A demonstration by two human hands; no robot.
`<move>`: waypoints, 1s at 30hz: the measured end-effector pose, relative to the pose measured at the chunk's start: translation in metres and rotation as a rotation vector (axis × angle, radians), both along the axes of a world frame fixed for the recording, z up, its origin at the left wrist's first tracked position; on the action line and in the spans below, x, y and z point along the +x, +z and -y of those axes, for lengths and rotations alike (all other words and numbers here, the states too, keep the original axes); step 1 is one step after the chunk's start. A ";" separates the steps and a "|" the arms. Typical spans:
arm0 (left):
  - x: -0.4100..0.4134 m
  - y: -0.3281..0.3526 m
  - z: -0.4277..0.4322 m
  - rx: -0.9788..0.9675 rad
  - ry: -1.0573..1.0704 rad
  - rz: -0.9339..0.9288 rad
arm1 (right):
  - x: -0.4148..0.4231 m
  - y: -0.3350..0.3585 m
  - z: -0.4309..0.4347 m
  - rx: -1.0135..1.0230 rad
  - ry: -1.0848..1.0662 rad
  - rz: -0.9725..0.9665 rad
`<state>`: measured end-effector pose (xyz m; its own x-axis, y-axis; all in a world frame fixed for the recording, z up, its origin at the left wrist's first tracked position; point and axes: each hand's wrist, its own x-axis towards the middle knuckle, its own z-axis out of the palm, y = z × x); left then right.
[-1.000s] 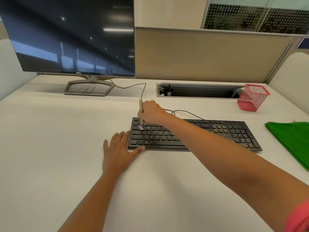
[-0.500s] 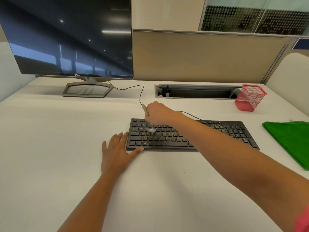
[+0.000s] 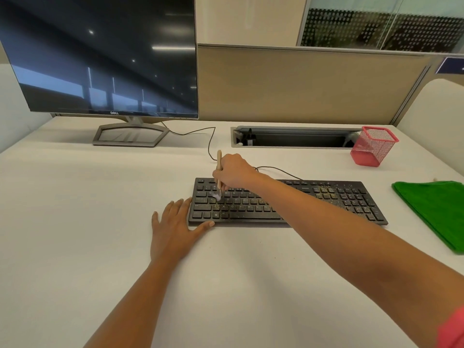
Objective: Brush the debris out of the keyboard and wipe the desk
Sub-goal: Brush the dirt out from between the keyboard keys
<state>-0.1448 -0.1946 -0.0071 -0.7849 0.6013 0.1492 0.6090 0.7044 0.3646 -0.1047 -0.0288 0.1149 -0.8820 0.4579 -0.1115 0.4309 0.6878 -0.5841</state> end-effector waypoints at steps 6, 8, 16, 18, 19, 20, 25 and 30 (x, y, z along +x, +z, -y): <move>-0.001 -0.001 -0.001 -0.007 0.004 -0.005 | -0.001 0.001 -0.005 -0.025 -0.075 -0.107; 0.000 -0.001 -0.001 -0.007 0.004 -0.004 | 0.002 -0.001 -0.003 -0.015 -0.027 -0.053; -0.001 0.000 -0.001 -0.007 0.004 -0.010 | 0.005 0.007 0.007 0.106 0.250 0.000; -0.001 0.000 -0.001 -0.004 0.004 -0.011 | 0.007 0.009 0.006 0.213 0.303 0.068; -0.001 0.000 -0.001 -0.005 0.006 -0.011 | 0.009 0.011 0.004 0.253 0.319 0.099; 0.000 0.000 0.000 -0.002 0.006 -0.010 | 0.010 0.013 0.002 0.284 0.327 0.129; -0.001 0.000 0.000 -0.001 0.003 0.004 | 0.016 0.021 -0.008 0.393 0.265 0.223; -0.001 -0.001 0.000 -0.014 0.003 0.001 | 0.015 0.020 -0.012 0.293 0.095 0.054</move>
<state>-0.1459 -0.1944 -0.0082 -0.7869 0.6009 0.1402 0.6066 0.7115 0.3548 -0.0894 -0.0169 0.1353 -0.9188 0.3930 -0.0351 0.3816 0.8623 -0.3330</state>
